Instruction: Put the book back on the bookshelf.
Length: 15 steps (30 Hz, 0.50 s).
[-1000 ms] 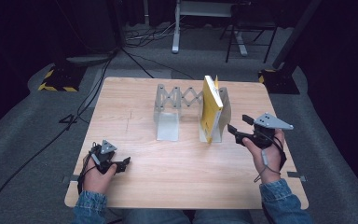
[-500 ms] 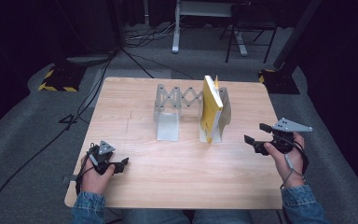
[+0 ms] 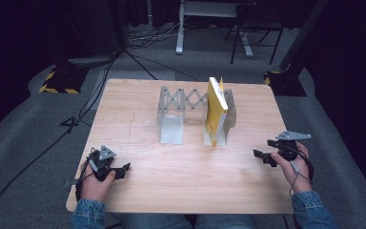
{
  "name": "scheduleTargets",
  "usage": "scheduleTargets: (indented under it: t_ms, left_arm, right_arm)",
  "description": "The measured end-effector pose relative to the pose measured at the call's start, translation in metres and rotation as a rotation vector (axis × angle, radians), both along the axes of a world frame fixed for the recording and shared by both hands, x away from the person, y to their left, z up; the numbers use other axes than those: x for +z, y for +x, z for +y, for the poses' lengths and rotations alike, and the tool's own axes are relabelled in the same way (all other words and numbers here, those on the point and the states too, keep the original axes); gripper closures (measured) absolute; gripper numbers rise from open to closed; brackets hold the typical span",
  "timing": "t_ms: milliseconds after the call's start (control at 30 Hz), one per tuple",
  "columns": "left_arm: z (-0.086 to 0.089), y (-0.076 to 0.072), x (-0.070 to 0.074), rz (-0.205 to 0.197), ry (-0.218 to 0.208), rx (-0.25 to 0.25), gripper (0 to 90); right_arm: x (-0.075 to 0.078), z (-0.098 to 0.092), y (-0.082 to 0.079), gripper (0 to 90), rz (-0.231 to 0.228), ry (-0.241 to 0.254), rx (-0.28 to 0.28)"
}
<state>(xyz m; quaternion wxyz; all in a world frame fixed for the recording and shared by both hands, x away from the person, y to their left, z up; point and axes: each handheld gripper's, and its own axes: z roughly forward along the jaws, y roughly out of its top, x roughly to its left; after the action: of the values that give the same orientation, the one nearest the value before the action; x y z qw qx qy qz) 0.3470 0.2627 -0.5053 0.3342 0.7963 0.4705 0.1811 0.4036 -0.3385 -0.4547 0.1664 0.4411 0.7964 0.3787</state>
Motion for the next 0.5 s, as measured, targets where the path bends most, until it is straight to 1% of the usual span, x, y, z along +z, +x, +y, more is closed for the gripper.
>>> scheduleTargets:
  t_ms: [33,67,100,167,200,367,500]
  left_arm:
    - [0.000,0.000,0.000,0.000,0.000,0.000,20.7]
    - [0.001,0.000,0.000,-0.002,0.005,-0.006,20.7]
    - [0.001,-0.001,0.000,0.001,0.002,-0.002,20.7]
    - [0.000,-0.001,0.000,0.001,0.000,0.000,20.8]
    - [0.000,-0.002,0.000,0.001,0.001,0.002,20.8]
    - [0.000,-0.002,0.000,0.002,0.000,0.003,20.8]
    - [0.000,-0.002,0.000,0.002,0.001,0.001,20.8]
  right_arm:
    - [0.000,0.000,0.000,17.3,0.000,0.000,0.000]
    - [-0.004,-0.002,0.001,17.6,0.004,-0.003,-0.006]
    - [-0.012,-0.005,0.001,18.0,0.015,-0.007,-0.023]
    - [-0.015,-0.005,0.001,18.0,0.019,-0.009,-0.023]
    - [-0.024,-0.006,-0.001,18.0,0.030,-0.014,-0.028]
    - [-0.037,-0.007,-0.005,17.9,0.029,-0.046,-0.018]
    - [-0.044,-0.006,-0.008,17.7,0.022,-0.054,-0.008]
